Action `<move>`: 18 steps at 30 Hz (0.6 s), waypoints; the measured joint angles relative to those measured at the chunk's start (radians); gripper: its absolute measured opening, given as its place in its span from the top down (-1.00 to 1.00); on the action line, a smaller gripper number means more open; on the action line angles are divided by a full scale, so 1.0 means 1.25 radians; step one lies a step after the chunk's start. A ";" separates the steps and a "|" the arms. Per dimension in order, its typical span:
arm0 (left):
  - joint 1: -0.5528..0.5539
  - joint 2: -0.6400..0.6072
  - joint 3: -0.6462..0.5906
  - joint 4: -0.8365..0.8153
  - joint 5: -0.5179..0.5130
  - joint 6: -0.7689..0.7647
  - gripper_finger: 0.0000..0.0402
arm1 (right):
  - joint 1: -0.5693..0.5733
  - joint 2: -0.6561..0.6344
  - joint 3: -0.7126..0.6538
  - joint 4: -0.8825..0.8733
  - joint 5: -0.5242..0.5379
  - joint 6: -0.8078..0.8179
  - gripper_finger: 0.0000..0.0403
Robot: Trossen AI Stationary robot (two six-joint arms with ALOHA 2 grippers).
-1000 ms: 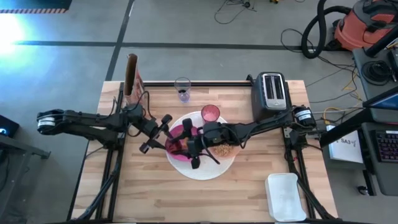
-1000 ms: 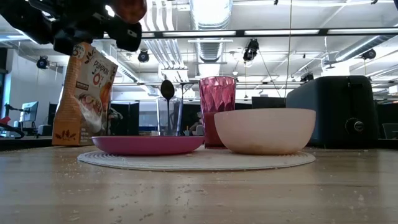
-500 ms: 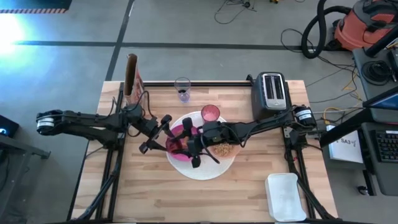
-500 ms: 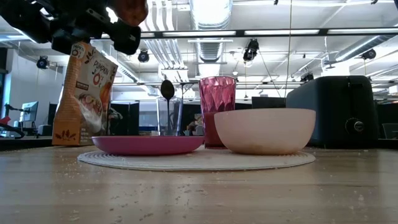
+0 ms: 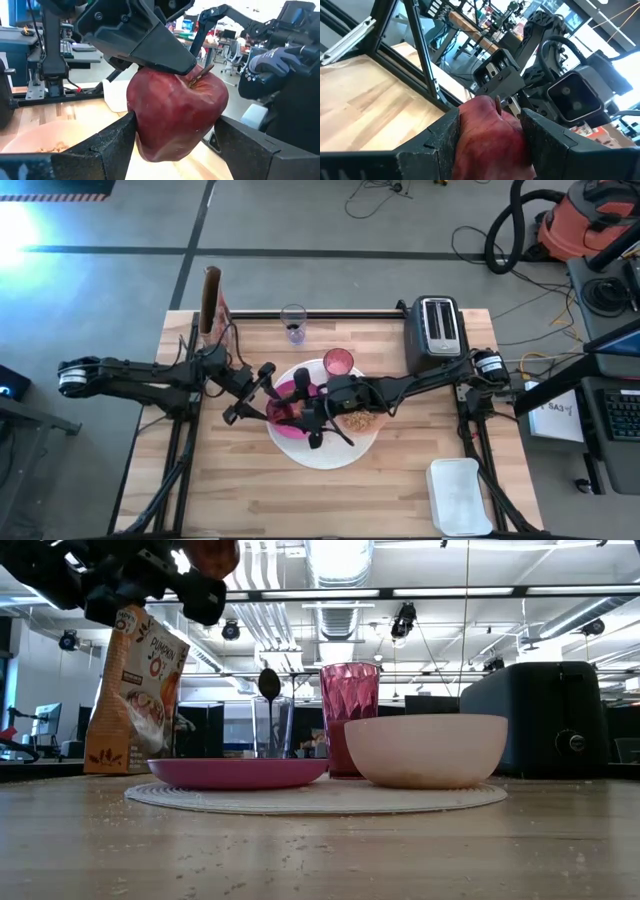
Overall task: Arrange a breakfast setting
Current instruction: Put the apple to the top of the pink plate
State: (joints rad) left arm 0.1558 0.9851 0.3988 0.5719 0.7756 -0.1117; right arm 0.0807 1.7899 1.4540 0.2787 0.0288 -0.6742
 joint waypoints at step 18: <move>0.029 -0.005 0.015 0.031 -0.119 -0.039 -0.23 | -0.006 -0.051 -0.001 -0.090 0.079 -0.023 0.08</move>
State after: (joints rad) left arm 0.1922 0.9791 0.4173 0.6103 0.6269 -0.1602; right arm 0.0734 1.7259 1.4528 0.1665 0.1273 -0.7030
